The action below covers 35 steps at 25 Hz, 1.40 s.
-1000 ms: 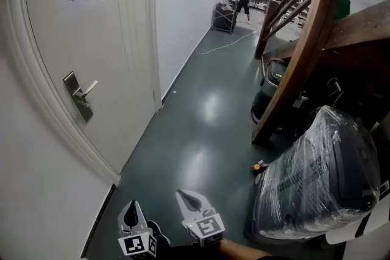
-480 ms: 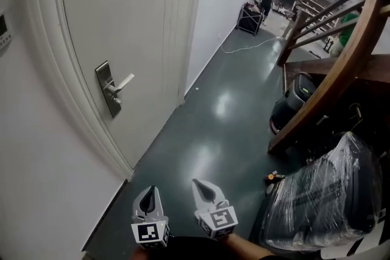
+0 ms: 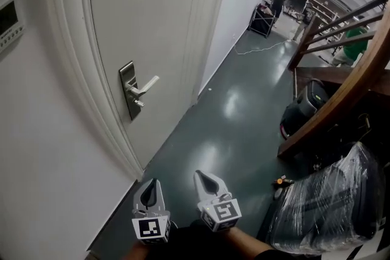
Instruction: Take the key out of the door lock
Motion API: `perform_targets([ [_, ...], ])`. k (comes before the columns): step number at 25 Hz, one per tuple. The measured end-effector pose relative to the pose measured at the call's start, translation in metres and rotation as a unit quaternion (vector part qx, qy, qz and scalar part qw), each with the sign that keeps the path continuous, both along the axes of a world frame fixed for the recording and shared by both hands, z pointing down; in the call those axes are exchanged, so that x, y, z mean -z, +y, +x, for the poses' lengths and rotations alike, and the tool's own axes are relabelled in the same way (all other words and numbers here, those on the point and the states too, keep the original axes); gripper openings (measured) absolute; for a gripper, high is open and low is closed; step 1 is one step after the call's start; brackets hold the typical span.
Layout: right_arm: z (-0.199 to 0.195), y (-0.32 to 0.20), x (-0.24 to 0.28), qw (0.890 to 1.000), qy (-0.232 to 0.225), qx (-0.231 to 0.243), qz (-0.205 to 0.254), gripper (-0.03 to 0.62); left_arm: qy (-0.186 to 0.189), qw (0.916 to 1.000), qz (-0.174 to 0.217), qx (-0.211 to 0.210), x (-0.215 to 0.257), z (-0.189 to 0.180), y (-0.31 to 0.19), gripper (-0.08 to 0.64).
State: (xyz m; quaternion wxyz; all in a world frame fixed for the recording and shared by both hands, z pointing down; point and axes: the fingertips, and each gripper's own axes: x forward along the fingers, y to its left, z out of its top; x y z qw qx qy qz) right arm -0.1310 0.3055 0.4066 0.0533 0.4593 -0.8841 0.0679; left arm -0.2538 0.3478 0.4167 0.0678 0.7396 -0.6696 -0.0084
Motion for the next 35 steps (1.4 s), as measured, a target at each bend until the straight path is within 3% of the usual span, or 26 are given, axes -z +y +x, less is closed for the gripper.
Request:
perform_targets([
  [11,-0.067,-0.057,-0.021,0.997,0.014,0.073,-0.014,-0.008,-0.004,0.9979,-0.002,0.064,-0.007,-0.062,-0.046,0.018],
  [19,-0.08,-0.131,-0.026,0.99,-0.007,0.135,-0.03,-0.008,-0.021,0.9946,-0.005,0.102,0.001,-0.068,-0.116,0.018],
  [24,-0.117,-0.183,-0.021,0.982,-0.011,0.182,-0.051,-0.008,-0.036,0.9886,-0.021,0.144,0.0,-0.093,-0.157,0.018],
  [30,-0.132,-0.236,-0.03,0.975,-0.006,0.214,-0.05,-0.008,-0.034,0.9878,-0.026,0.15,-0.006,-0.09,-0.215,0.018],
  [35,-0.155,-0.246,-0.041,0.957,-0.012,0.276,-0.086,-0.005,-0.035,0.9889,-0.032,0.14,-0.027,-0.089,-0.242,0.018],
])
